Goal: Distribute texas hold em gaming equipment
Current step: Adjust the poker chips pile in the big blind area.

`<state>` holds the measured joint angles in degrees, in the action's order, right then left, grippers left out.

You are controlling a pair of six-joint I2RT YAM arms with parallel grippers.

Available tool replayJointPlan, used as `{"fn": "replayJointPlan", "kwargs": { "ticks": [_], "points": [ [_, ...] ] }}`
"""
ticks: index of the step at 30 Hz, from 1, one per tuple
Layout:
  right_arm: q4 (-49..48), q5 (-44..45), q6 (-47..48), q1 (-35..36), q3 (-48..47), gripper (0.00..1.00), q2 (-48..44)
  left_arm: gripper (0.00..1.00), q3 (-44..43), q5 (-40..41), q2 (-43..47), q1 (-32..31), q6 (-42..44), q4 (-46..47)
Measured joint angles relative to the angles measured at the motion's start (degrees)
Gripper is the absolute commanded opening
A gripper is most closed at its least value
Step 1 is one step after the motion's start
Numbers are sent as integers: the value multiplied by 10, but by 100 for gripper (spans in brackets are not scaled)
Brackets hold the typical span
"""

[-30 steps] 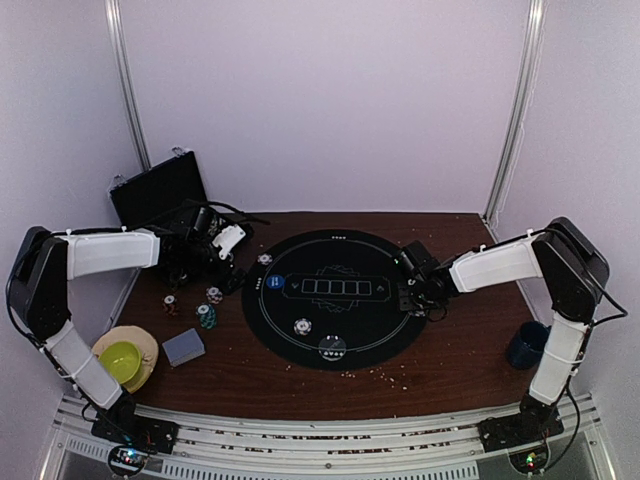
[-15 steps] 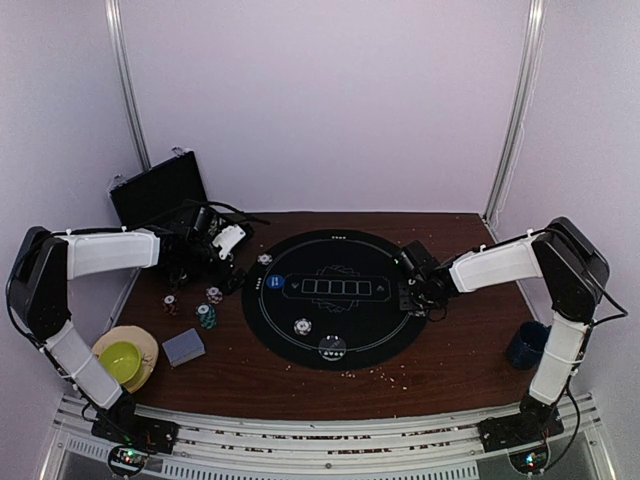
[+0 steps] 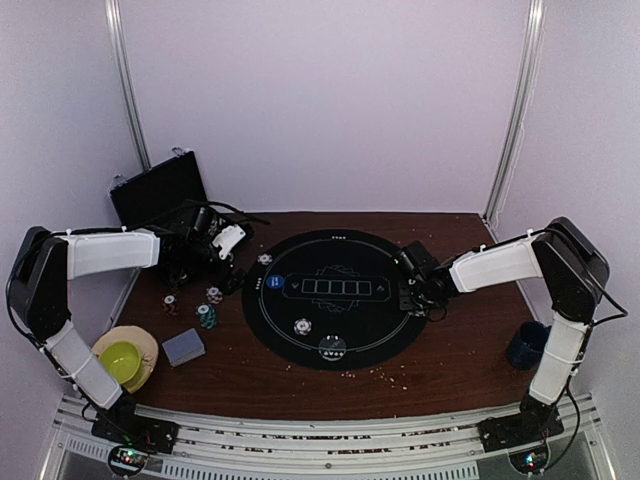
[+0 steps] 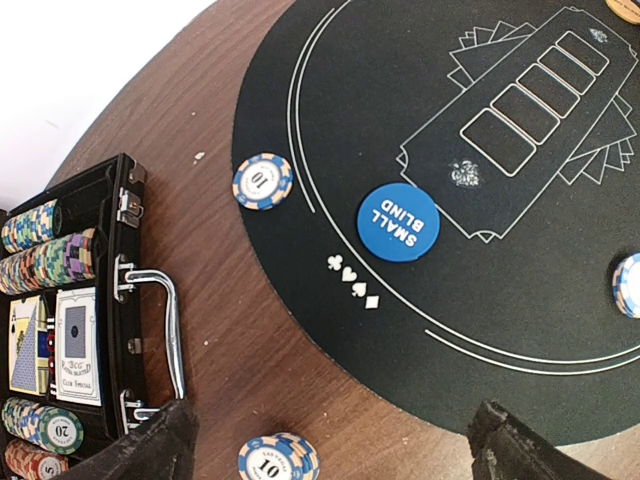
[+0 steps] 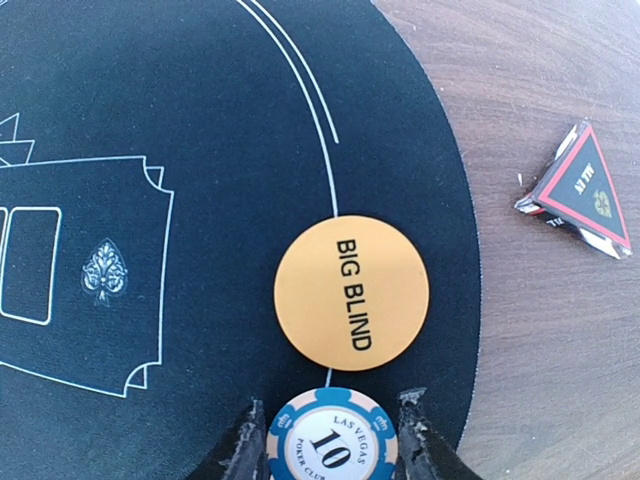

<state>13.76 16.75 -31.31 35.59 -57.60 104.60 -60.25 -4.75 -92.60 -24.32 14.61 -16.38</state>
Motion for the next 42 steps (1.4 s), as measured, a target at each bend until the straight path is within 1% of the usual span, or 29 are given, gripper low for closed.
{"fn": "replayJointPlan", "kwargs": {
  "ticks": [17, 19, 21, 23, 42],
  "points": [
    [-7, 5, -2, 0, 2, 40, -2, 98, 0, 0, 0, 0, 0, 0],
    [-8, 5, -2, 0, 3, 44, -2, 98, 0, 0, 0, 0, 0, 0],
    [-7, 5, -2, 0, 5, 52, -3, 98, 0, 0, 0, 0, 0, 0],
    [-7, 4, -2, 0, 6, 55, -3, 98, 0, 0, 0, 0, 0, 0],
    [0, -9, 0, 0, 6, 55, -3, 98, 0, 0, -5, 0, 0, 0]
  ]
}}
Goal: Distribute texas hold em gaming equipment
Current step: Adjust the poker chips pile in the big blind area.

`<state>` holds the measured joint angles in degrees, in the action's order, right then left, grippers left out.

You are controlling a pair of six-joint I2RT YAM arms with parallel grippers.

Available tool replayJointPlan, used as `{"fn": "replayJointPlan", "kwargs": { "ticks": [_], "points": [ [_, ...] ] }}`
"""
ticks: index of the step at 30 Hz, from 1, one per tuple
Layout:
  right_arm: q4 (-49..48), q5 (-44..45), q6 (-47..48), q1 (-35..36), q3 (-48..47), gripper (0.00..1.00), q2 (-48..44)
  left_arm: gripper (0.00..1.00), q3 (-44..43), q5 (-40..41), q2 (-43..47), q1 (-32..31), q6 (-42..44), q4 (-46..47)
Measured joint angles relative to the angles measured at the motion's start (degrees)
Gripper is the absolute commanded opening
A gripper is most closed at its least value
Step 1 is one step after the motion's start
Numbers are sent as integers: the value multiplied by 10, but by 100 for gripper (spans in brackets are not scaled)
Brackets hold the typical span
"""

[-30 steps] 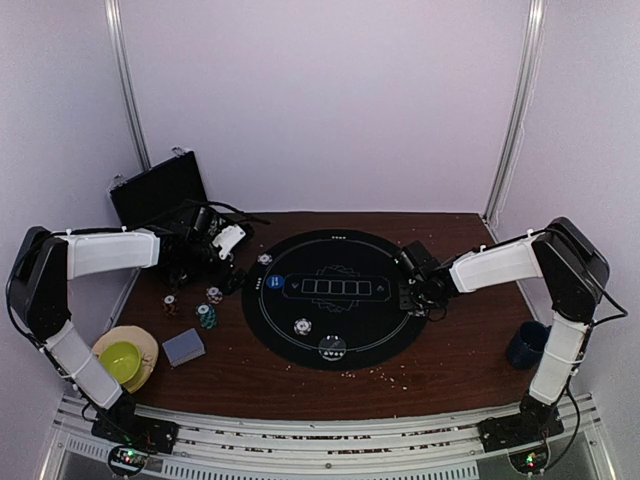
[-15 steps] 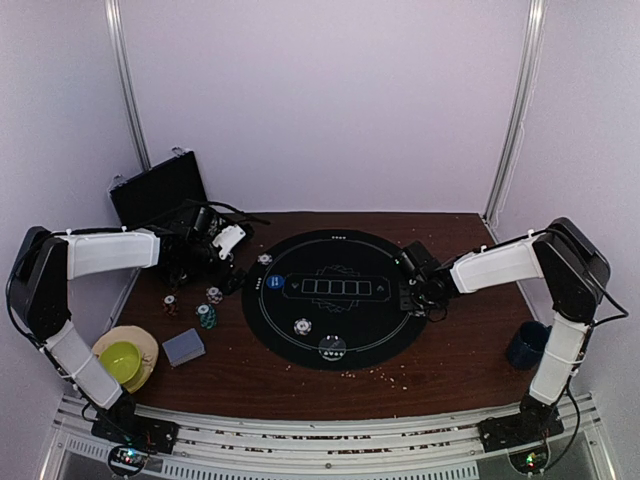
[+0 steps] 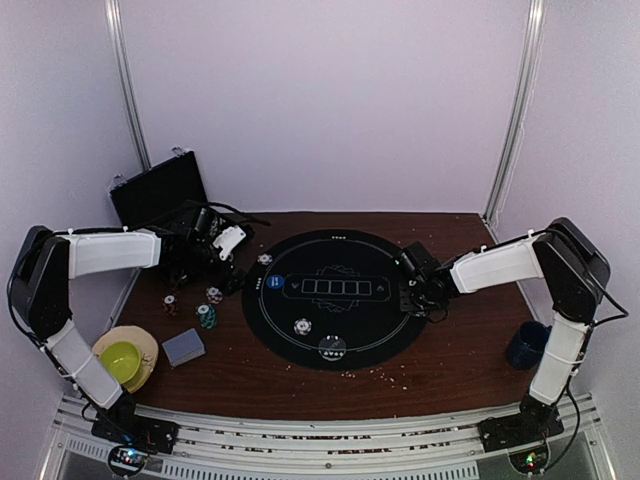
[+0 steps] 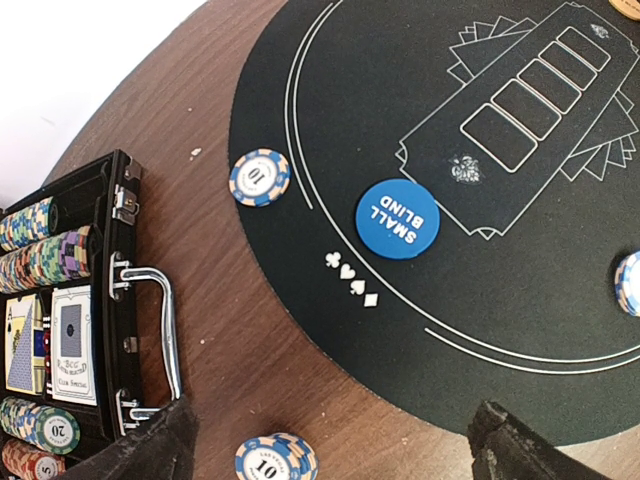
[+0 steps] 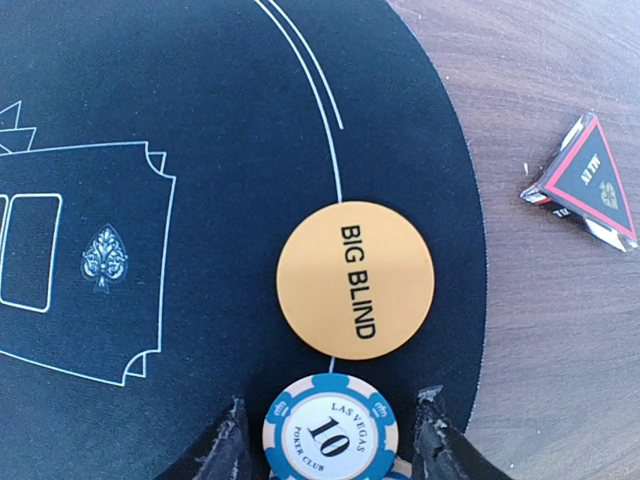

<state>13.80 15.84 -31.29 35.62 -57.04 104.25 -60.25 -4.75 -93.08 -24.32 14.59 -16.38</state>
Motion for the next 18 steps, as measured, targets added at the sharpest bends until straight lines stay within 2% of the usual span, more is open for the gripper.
{"fn": "replayJointPlan", "kwargs": {
  "ticks": [18],
  "points": [
    [1, 10, 0, 3, 0, 50, 3, 98, 0, 0, -2, 0, 0, 0]
  ]
}}
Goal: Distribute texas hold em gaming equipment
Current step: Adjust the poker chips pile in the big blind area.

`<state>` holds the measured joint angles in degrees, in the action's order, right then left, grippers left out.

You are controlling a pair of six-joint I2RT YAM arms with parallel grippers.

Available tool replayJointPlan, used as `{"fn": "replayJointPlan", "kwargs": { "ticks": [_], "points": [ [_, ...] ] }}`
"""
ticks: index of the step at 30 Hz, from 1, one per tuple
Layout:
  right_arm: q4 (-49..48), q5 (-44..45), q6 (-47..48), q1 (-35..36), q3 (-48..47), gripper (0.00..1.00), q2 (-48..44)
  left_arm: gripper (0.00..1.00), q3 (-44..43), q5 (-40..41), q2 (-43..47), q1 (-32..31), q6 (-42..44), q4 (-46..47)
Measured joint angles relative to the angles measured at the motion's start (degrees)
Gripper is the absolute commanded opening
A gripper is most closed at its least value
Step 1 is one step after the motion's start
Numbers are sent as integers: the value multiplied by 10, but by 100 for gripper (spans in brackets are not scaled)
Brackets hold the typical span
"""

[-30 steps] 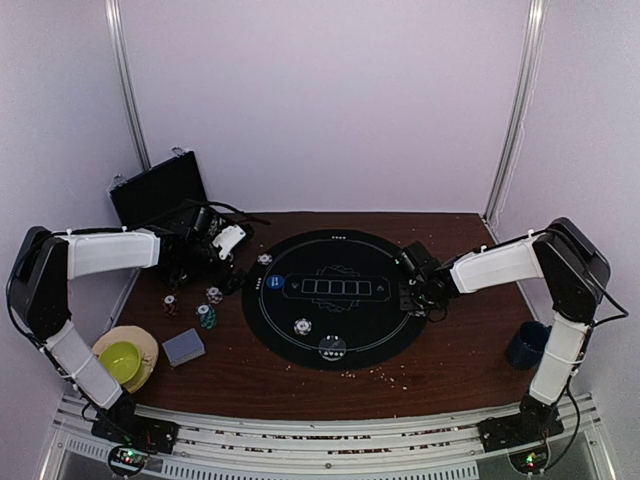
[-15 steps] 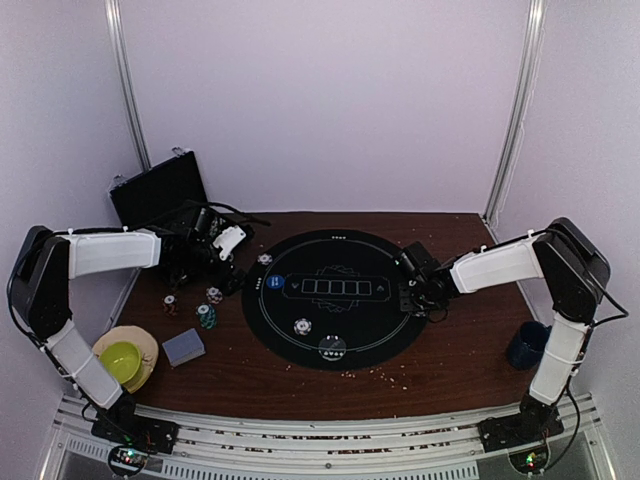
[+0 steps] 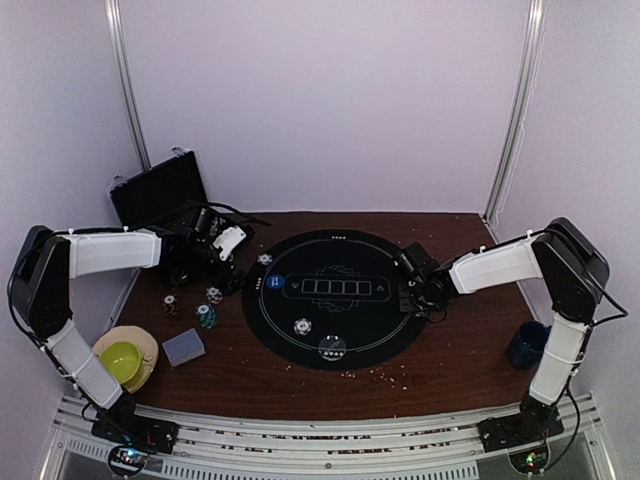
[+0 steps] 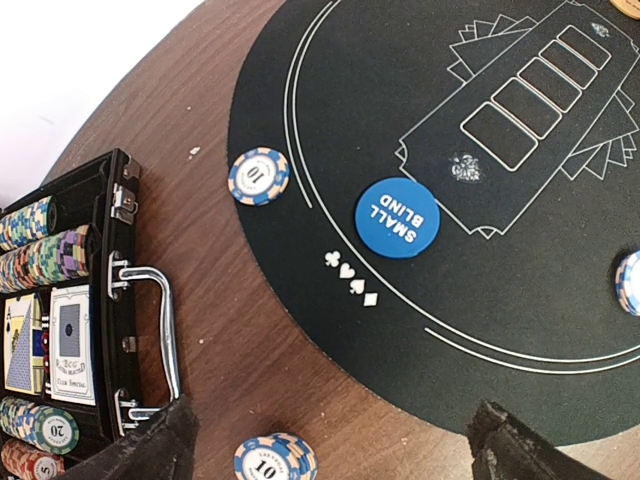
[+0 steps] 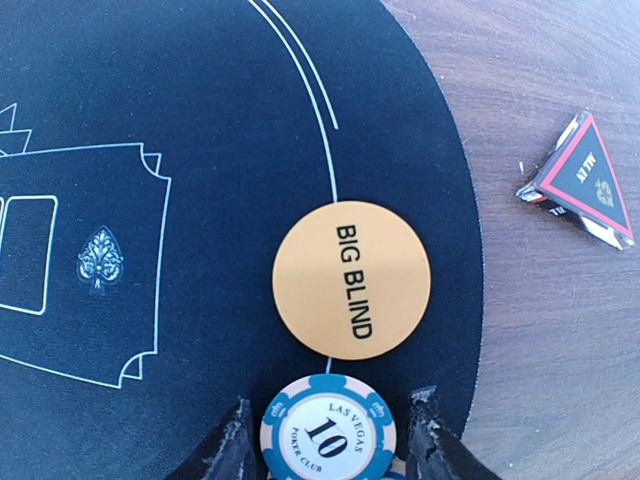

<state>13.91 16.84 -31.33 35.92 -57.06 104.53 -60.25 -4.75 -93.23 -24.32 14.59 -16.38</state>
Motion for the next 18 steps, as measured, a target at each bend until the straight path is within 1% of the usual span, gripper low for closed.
{"fn": "replayJointPlan", "kwargs": {
  "ticks": [13, 15, 18],
  "points": [
    [-1, 0, 0, 0, 0, 42, 0, 98, 0, 0, 0, 0, 0, 0],
    [-2, 0, -1, 0, 0, 39, 0, 98, 0, 0, 0, 0, 0, 0],
    [-3, 2, -1, 0, 0, 39, 0, 98, 0, 0, 0, 0, 0, 0]
  ]
}}
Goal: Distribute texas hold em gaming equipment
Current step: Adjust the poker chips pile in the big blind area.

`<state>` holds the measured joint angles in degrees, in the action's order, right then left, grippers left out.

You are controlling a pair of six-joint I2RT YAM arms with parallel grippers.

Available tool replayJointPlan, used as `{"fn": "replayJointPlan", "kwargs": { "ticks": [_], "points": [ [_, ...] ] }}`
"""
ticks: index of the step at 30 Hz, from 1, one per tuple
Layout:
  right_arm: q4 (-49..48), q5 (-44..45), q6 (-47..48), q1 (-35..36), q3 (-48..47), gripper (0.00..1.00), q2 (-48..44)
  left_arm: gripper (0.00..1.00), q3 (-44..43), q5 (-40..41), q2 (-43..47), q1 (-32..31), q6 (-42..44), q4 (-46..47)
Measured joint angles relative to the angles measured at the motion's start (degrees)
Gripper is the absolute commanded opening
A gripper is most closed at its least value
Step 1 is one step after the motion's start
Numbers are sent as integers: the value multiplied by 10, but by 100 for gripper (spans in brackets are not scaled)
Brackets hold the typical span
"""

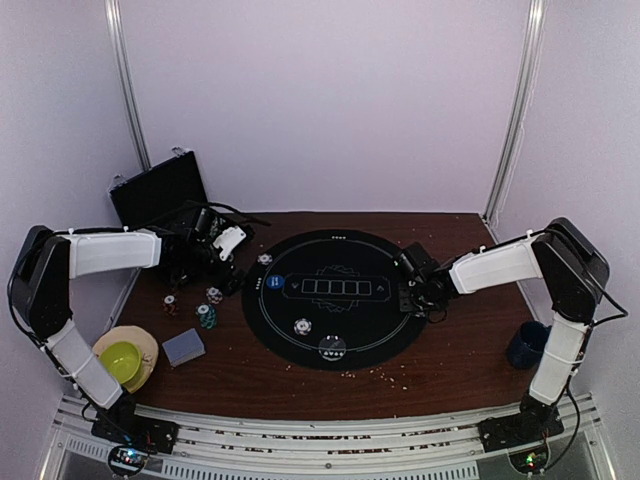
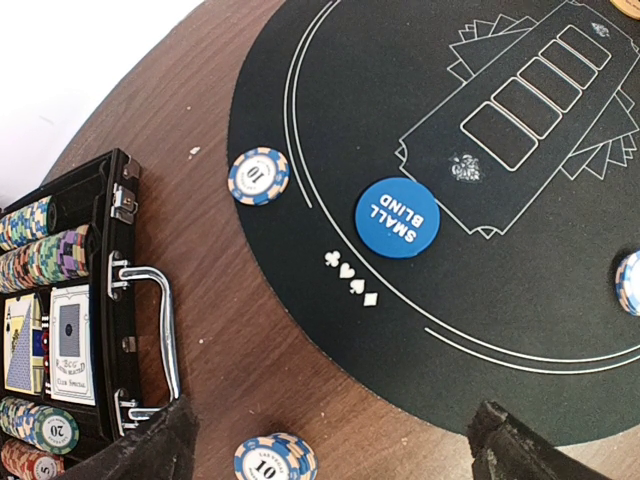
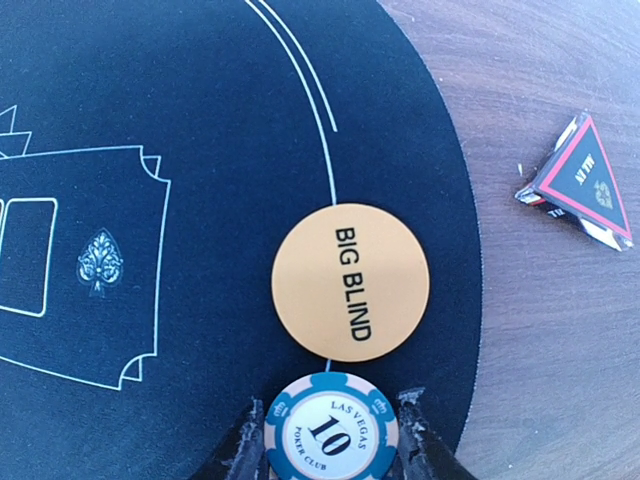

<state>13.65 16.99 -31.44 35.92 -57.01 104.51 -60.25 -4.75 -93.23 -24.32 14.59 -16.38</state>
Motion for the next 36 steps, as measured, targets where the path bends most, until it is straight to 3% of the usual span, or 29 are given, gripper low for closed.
{"fn": "replayJointPlan", "kwargs": {
  "ticks": [9, 21, 36],
  "points": [
    [-2, 7, 0, 0, 6, 40, -9, 98, 0, 0, 0, 0, 0, 0],
    [-22, 13, -3, 5, 43, 41, -104, 98, 0, 0, -1, 0, 0, 0],
    [-57, 13, -16, 19, 96, 43, -103, 98, 0, 0, -1, 0, 0, 0]
  ]
}}
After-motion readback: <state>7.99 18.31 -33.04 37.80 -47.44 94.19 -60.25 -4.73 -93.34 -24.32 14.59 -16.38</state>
